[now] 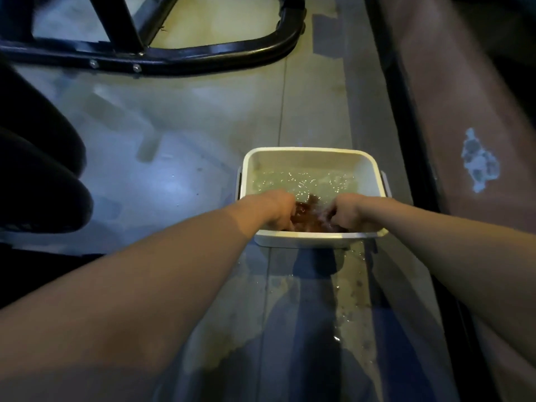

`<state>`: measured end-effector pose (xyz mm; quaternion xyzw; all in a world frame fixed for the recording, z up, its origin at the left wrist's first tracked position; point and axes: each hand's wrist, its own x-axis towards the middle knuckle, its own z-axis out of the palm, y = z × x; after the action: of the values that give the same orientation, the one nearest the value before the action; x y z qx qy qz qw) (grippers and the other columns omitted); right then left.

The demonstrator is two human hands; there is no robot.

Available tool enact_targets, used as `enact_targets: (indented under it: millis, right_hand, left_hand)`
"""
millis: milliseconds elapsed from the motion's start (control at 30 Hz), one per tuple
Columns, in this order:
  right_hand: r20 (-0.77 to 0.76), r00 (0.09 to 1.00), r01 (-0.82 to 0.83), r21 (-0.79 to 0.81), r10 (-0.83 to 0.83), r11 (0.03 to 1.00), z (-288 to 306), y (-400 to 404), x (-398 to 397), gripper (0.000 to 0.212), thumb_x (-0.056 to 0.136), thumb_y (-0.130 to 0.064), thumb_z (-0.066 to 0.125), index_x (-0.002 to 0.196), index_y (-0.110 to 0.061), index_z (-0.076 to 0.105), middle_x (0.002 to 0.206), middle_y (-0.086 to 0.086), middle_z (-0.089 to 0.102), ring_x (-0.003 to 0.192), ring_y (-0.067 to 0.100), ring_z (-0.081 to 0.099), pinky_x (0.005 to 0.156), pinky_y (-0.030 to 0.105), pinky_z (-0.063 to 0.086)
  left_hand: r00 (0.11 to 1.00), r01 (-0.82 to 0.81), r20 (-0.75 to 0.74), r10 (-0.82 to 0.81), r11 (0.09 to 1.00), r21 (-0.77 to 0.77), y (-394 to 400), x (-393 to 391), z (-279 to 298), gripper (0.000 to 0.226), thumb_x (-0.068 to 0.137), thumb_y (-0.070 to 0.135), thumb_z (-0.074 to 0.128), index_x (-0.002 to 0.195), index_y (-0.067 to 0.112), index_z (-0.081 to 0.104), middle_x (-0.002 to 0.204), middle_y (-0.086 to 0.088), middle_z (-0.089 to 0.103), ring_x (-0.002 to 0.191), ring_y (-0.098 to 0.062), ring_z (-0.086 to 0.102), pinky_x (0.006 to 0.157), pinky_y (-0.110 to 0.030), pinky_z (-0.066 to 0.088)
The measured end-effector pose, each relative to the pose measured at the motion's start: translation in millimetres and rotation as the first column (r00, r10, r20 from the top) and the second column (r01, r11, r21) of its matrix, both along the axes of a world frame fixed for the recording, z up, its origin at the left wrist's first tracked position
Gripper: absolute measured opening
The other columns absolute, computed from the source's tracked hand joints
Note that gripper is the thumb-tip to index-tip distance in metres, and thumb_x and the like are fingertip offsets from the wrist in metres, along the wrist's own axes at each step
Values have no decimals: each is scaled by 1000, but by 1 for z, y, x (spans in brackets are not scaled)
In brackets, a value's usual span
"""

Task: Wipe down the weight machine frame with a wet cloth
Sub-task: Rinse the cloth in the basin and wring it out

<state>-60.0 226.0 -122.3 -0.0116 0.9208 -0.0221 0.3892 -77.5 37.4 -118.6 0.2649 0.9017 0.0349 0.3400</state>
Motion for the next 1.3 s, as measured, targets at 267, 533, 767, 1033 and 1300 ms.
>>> enact_targets:
  millis: [267, 533, 767, 1033, 1300]
  right_hand:
    - [-5, 998, -69, 25, 69, 997, -15, 0, -3, 25, 100, -24, 61, 116, -9, 73, 114, 11, 71, 105, 31, 65, 96, 37, 54]
    - [-308, 869, 313, -265, -388, 912, 4, 10, -11, 51, 93, -55, 67, 72, -9, 66, 67, 6, 69, 65, 21, 68, 63, 35, 56]
    - [-256, 928, 215, -229, -272, 949, -4, 8, -3, 19, 104, -22, 54, 110, -10, 68, 96, 8, 69, 90, 27, 67, 77, 35, 55]
    - [-90, 994, -66, 4, 66, 998, -4, -7, 10, 21, 95, -22, 68, 111, -10, 75, 107, 10, 70, 103, 30, 65, 87, 34, 51]
    - [-270, 894, 252, -357, -358, 899, 12, 1, 2, 21, 104, -16, 49, 113, -14, 67, 107, 6, 65, 99, 25, 59, 79, 31, 45]
  left_hand:
    - [996, -83, 30, 84, 995, -46, -4, -8, -9, 32, 104, 31, 60, 123, 7, 67, 117, -11, 67, 102, -28, 60, 89, -36, 47]
    - [962, -261, -42, 271, 951, 165, 1, -17, 7, 25, 106, 20, 50, 125, 9, 62, 116, -12, 65, 103, -28, 61, 90, -37, 51]
    - [962, -160, -201, 184, 978, 133, -3, -14, 14, 22, 103, 23, 56, 117, 13, 69, 108, -8, 68, 95, -26, 62, 82, -36, 52]
    - [999, -33, -26, 31, 998, -61, 1, 8, 5, 16, 98, 27, 65, 99, 12, 70, 89, -6, 62, 94, -30, 64, 80, -34, 50]
    - [959, -270, -38, 280, 948, 170, -11, -3, 19, 23, 105, 27, 56, 101, 9, 70, 96, -10, 67, 94, -28, 63, 82, -34, 50]
